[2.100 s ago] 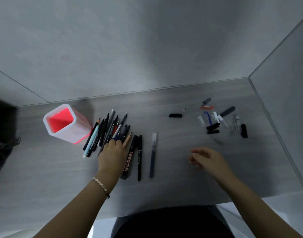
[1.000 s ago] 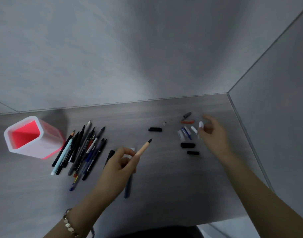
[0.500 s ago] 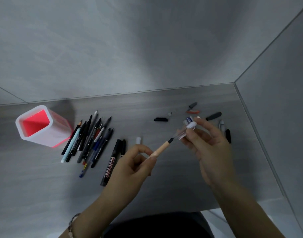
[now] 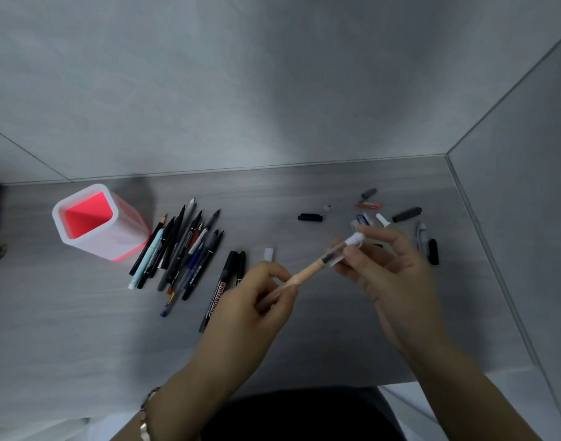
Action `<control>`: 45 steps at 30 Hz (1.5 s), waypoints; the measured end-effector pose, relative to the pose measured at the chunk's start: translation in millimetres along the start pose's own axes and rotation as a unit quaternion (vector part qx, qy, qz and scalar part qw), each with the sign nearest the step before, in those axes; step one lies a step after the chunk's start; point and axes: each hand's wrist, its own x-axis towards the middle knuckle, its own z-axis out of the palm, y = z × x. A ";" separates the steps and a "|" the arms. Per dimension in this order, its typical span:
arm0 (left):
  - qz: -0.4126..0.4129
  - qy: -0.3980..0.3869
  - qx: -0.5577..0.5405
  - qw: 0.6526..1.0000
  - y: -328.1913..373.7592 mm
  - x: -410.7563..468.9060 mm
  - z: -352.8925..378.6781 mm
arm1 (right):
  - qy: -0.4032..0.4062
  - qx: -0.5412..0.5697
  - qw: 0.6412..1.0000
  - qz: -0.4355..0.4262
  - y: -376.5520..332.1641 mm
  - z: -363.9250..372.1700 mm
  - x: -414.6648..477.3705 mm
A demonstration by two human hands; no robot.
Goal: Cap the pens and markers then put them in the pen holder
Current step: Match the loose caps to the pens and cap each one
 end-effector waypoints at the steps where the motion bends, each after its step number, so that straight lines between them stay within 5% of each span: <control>1: 0.021 0.011 0.047 0.999 -1.9 -1.1 -0.6 | -0.014 0.008 1.000 0.003 -0.3 -1.2 -0.2; 5: 0.055 0.034 0.149 0.987 -0.1 -1.8 -4.2 | -0.022 0.007 1.000 0.001 -2.0 -2.5 -0.1; 10: 0.031 0.018 0.030 0.999 1.5 -1.5 -2.0 | 0.004 -0.011 1.000 -0.018 -3.2 3.5 -4.3; 14: -0.090 -0.063 -0.108 0.988 2.9 8.8 5.4 | 0.037 -0.008 0.999 0.002 10.9 -1.3 0.9; 21: -0.135 -0.131 -0.056 0.981 -4.1 29.4 11.7 | 0.142 0.046 0.987 0.054 32.9 -35.7 14.3; 23: -0.137 -0.114 0.000 0.984 -14.7 34.1 9.3 | 0.206 -0.008 0.978 0.031 32.2 -54.6 22.2; 26: -0.137 -0.095 0.041 0.985 -24.9 37.4 7.8 | 0.157 -0.181 0.969 0.061 42.2 -74.4 32.2; 35: -0.109 -0.061 0.111 0.986 -34.0 47.6 14.9 | 0.032 -0.466 0.884 0.009 81.1 -61.4 73.1; 38: -0.098 -0.054 0.116 0.987 -31.7 52.0 16.1 | 0.099 -0.491 0.865 -0.033 67.2 -71.7 89.9; 40: -0.092 -0.051 0.117 0.987 -29.5 54.5 15.9 | 0.164 -0.562 0.810 -0.034 53.6 -93.7 104.0; 42: -0.092 -0.052 0.114 0.988 -27.7 55.1 16.1 | 0.208 -0.622 0.755 0.004 46.5 -121.9 119.9; 45: -0.095 -0.057 0.106 0.988 -28.2 52.7 16.6 | 0.210 -0.642 0.736 0.055 49.0 -145.6 132.7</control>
